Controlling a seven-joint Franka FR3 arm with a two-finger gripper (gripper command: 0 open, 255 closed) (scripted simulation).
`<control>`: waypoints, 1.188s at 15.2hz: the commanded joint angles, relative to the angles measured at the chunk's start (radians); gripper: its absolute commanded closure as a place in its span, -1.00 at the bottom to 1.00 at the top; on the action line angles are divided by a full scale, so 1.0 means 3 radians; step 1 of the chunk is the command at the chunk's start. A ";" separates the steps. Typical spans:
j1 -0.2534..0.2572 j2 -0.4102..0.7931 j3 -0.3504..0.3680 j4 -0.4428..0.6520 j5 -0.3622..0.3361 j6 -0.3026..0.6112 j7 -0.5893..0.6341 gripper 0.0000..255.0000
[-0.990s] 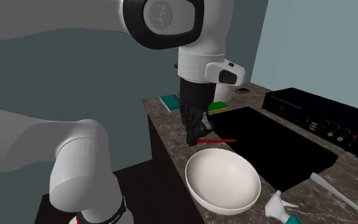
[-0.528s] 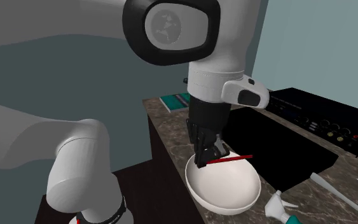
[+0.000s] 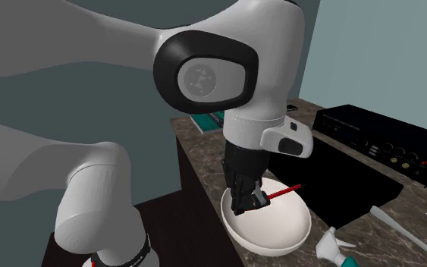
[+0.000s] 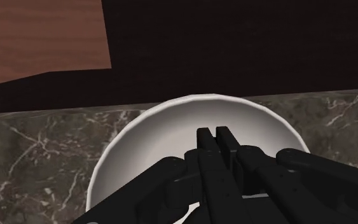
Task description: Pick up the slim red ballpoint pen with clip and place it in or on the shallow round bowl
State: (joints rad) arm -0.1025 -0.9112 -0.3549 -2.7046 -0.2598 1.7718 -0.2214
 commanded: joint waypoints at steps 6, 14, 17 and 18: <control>-0.0021 0.0033 -0.0056 -0.0167 -0.0053 0.0201 0.0001 1.00; -0.0021 0.0033 -0.0056 -0.0167 -0.0053 0.0200 0.0001 -1.00; -0.0021 0.0033 -0.0056 -0.0167 -0.0053 0.0200 0.0001 -1.00; -0.0007 0.0021 -0.0027 -0.0063 -0.0023 0.0086 -0.0002 -1.00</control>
State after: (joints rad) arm -0.1055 -0.9011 -0.3671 -2.7387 -0.2704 1.8168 -0.2208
